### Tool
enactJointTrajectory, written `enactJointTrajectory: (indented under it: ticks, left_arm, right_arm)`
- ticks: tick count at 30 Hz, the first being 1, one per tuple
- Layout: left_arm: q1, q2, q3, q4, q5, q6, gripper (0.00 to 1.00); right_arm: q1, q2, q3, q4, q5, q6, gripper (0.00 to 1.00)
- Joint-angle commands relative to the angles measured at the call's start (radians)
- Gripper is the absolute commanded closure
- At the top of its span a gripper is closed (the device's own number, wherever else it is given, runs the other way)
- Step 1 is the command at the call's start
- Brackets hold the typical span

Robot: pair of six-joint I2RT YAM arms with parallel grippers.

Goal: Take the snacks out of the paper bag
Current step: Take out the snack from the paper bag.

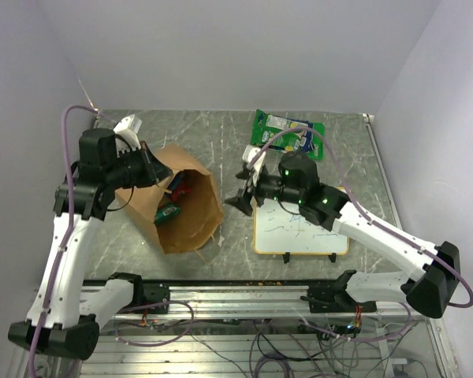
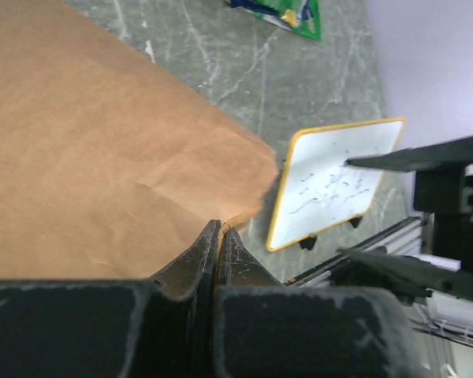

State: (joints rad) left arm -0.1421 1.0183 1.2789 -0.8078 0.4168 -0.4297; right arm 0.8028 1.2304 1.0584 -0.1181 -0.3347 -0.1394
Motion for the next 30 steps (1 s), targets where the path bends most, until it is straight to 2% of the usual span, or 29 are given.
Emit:
enactJointTrajectory:
  ticks: [1,5,9,13,17,23,30]
  left_arm:
    - [-0.005,-0.078,-0.027,0.036,0.056,-0.099,0.93]
    - [-0.005,-0.119,-0.079,0.1,0.081,-0.222,0.93]
    - [-0.005,-0.112,-0.087,0.133,0.087,-0.344,0.93]
    - [-0.004,-0.101,-0.01,0.053,0.024,-0.324,0.93]
    - [-0.005,-0.112,-0.002,0.014,0.043,-0.327,0.93]
    - [-0.005,-0.118,-0.005,-0.011,0.069,-0.314,0.93]
    - [-0.005,-0.096,0.018,-0.028,0.106,-0.253,0.93]
  right_arm:
    - [0.1,-0.047,-0.051,0.048,-0.062,-0.111,0.24]
    - [0.148,-0.076,-0.134,0.155,-0.107,-0.192,0.24]
    - [0.199,-0.063,-0.119,0.146,-0.114,-0.32,0.27]
    - [0.261,-0.044,-0.186,0.238,-0.096,-0.473,0.28]
    - [0.323,0.032,-0.185,0.284,-0.07,-0.595,0.3]
    - [0.359,0.196,-0.125,0.318,-0.003,-0.716,0.32]
    - [0.404,0.408,-0.04,0.41,0.013,-0.752,0.36]
